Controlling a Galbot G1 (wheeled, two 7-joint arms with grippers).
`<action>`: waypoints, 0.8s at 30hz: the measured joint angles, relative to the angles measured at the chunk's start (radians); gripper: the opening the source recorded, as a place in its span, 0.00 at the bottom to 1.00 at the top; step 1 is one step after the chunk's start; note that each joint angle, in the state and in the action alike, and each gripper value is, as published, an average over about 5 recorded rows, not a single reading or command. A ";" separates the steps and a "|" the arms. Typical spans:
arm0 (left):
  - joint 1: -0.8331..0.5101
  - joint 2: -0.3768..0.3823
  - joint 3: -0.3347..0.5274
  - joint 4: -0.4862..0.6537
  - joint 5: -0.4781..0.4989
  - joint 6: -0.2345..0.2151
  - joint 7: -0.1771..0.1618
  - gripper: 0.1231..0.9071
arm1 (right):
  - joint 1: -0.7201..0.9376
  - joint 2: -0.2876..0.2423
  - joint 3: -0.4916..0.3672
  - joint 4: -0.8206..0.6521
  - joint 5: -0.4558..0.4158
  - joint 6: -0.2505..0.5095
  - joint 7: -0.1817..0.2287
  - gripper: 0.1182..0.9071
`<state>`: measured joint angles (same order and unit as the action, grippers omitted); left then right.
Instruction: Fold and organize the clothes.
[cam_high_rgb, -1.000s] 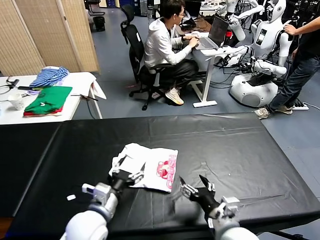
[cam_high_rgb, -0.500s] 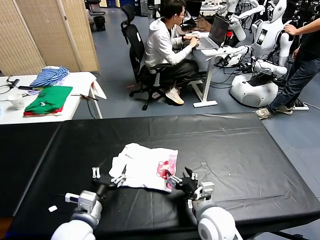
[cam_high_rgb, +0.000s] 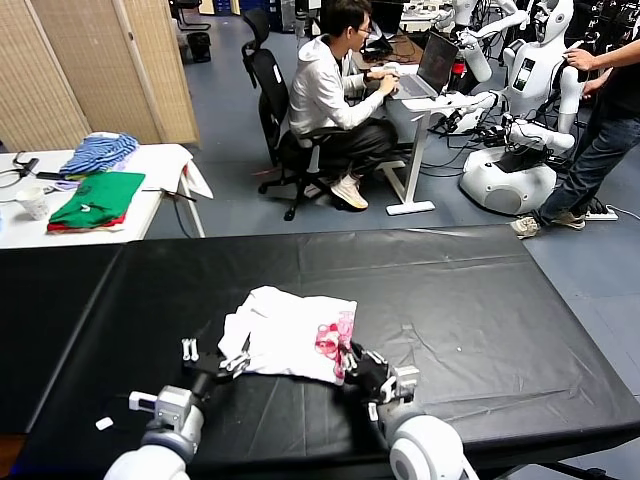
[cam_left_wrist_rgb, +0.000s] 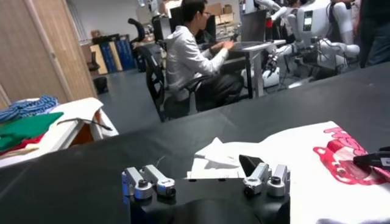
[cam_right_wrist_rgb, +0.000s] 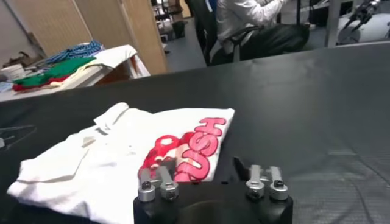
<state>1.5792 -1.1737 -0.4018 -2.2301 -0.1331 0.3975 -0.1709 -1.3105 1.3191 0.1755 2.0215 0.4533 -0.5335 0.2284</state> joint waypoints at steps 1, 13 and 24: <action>0.001 0.000 0.000 0.000 0.001 -0.001 0.000 1.00 | 0.002 -0.001 0.005 -0.001 -0.002 0.000 0.001 0.03; 0.016 -0.011 0.005 -0.010 0.012 -0.010 0.003 1.00 | 0.002 -0.020 0.063 -0.001 -0.012 0.000 0.011 0.03; 0.040 -0.029 0.004 -0.041 0.023 -0.015 0.004 1.00 | -0.010 -0.011 0.085 -0.007 -0.037 0.000 0.022 0.20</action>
<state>1.6192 -1.2026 -0.3982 -2.2713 -0.1106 0.3824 -0.1674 -1.3204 1.3085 0.2609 2.0143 0.4162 -0.5339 0.2507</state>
